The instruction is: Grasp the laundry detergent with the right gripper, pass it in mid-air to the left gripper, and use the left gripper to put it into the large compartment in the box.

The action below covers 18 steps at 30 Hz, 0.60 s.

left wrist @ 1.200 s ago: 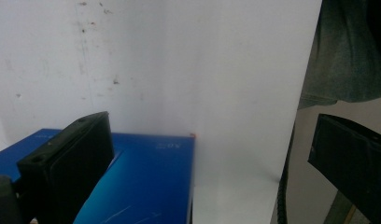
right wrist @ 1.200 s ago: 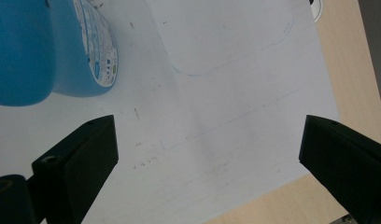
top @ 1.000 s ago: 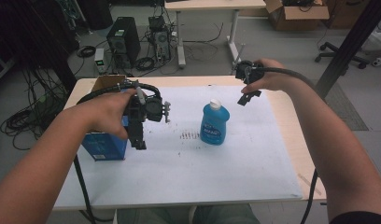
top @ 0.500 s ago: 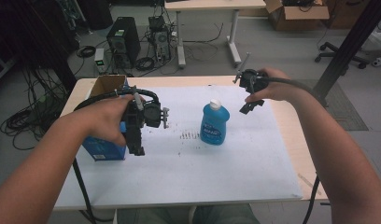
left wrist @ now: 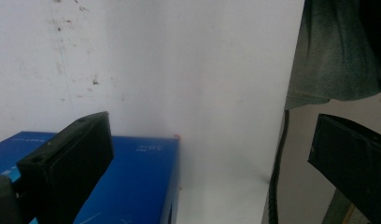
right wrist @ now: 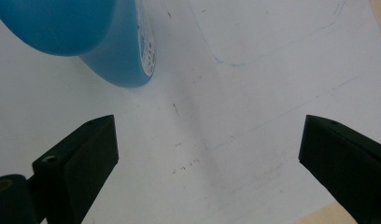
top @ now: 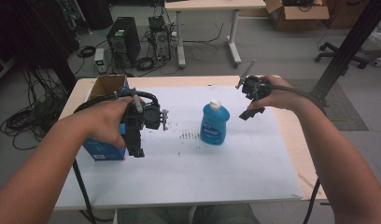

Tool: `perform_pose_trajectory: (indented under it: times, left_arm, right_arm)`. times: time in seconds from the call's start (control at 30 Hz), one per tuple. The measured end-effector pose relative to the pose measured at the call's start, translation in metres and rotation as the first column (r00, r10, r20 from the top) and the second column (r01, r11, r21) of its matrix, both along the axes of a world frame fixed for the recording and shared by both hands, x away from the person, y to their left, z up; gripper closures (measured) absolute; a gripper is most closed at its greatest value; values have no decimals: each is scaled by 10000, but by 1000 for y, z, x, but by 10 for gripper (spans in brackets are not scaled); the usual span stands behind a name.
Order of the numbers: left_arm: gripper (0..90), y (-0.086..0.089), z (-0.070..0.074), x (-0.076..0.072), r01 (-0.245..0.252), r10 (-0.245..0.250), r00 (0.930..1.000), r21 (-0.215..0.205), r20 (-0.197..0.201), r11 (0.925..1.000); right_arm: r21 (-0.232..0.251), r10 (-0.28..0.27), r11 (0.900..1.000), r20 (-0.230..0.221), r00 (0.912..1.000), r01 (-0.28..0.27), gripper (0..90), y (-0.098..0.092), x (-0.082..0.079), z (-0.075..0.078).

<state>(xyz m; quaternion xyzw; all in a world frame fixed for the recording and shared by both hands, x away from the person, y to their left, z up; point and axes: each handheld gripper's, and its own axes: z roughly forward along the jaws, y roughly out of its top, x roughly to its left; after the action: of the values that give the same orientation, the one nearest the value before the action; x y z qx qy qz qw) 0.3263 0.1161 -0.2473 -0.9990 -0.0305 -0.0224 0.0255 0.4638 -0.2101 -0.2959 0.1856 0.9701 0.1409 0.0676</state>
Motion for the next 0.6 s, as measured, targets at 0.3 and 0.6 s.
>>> perform_pose_trajectory:
  times: [0.3, 0.6]
  left_arm:
    - [3, 0, -3, 0, 13, -13, 10000, 14, -18, 10000]
    - [4, 1, -1, 1, -59, 59, 10000, -96, 9, 9999]
  right_arm:
    - [504, 173, 9986, -79, 9998, -169, 49, -3, -11, -21]
    - [755, 206, 9969, -12, 9998, -204, 49, -3, -17, -30]
